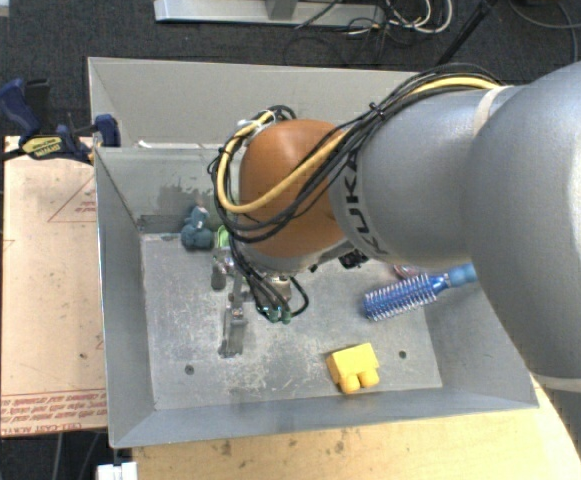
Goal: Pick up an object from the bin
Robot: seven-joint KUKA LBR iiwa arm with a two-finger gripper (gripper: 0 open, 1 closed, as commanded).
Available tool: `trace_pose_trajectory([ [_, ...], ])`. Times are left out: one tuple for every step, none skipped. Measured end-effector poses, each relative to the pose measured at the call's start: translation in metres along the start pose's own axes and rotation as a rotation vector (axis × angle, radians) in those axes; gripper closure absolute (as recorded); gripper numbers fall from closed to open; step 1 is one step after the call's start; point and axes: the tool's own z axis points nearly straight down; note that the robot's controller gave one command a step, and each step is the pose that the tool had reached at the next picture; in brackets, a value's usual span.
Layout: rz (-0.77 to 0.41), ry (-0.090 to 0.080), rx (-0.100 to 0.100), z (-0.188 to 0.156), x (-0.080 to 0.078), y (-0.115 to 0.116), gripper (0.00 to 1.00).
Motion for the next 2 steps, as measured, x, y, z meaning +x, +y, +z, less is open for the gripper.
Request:
trace_pose_trajectory([
  [0.017,-0.009,-0.002,0.071,0.058,-0.004,0.00],
  [0.065,-0.008,0.001,0.022,0.031,-0.047,0.00],
])
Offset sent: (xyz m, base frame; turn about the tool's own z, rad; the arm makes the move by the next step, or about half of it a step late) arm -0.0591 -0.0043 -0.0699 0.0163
